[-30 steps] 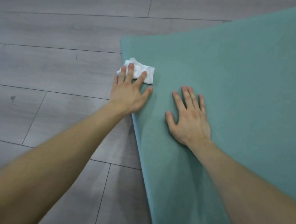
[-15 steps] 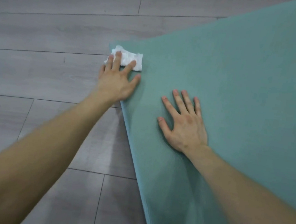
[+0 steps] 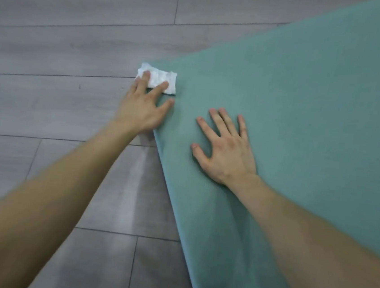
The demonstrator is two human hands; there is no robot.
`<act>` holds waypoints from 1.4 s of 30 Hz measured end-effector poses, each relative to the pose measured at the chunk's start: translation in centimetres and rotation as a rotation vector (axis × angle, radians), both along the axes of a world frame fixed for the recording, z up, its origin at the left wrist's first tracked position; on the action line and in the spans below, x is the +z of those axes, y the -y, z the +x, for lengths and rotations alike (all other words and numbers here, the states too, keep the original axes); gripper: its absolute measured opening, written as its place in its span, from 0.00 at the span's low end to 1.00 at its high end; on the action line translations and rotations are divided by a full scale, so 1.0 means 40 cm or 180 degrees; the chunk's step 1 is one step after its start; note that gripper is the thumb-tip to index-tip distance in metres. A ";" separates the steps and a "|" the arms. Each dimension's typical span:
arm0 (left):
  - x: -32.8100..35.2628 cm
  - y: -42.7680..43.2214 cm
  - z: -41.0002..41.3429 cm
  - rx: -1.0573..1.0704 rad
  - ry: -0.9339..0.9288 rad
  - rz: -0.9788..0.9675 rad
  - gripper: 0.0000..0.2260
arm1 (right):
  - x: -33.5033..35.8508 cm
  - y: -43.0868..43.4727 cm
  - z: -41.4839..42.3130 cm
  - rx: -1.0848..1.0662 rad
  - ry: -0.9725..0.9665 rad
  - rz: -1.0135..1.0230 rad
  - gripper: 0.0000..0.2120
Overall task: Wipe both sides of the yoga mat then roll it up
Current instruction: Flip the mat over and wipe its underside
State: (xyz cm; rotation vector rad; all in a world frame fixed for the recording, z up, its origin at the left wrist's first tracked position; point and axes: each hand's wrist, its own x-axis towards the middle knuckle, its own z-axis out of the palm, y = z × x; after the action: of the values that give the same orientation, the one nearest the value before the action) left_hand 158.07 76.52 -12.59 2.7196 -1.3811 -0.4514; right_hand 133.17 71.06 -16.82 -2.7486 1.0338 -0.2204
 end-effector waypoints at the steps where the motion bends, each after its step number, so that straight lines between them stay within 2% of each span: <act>1: 0.005 0.038 0.038 0.0064 -0.0061 0.0041 0.30 | 0.002 0.001 0.002 -0.0006 -0.0016 0.0016 0.34; 3: 0.013 0.074 0.071 0.0167 -0.0192 0.0014 0.29 | 0.001 -0.001 0.001 -0.0019 -0.0002 0.0026 0.34; 6: 0.019 0.012 0.005 0.0283 -0.0242 -0.0268 0.29 | -0.001 0.000 -0.002 -0.0025 0.0030 0.0035 0.34; 11: 0.001 -0.127 -0.128 -0.0036 0.0150 -0.0305 0.34 | 0.001 -0.003 -0.003 -0.0031 0.0076 0.0007 0.35; 15: -0.007 0.022 0.021 -0.0374 0.0255 0.0050 0.38 | 0.002 -0.001 -0.003 -0.0044 0.0094 0.0021 0.34; 19: 0.014 0.136 0.108 -0.0520 0.0149 0.0281 0.36 | 0.002 0.001 -0.004 -0.0064 0.0222 0.0074 0.34; 22: 0.019 0.062 0.034 -0.0565 0.0189 0.0302 0.36 | 0.000 -0.001 -0.004 -0.0080 0.0270 0.0068 0.34; 27: 0.008 -0.088 -0.115 -0.1042 0.0284 0.0211 0.38 | -0.009 -0.003 -0.002 -0.0119 0.0394 0.0051 0.35; 32: -0.014 0.044 -0.021 -0.1199 0.0211 0.0386 0.37 | -0.007 0.046 -0.028 0.0350 0.0307 0.0333 0.37; 34: -0.010 0.121 0.031 -0.1210 0.0211 0.0473 0.37 | -0.002 0.083 -0.066 0.0635 0.0075 0.0156 0.36; 38: 0.006 0.228 0.068 -0.1018 0.0194 0.0473 0.30 | -0.005 0.093 -0.091 -0.0165 0.0013 -0.0138 0.38; 42: 0.008 0.193 0.016 -0.1218 0.0170 0.0057 0.25 | -0.008 0.090 -0.089 -0.0292 0.0034 -0.0111 0.38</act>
State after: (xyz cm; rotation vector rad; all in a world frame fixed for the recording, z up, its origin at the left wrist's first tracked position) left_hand 158.70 68.80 -12.29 2.4941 -1.9286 -0.4125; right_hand 129.60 67.45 -17.12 -2.7302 1.1655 -0.2688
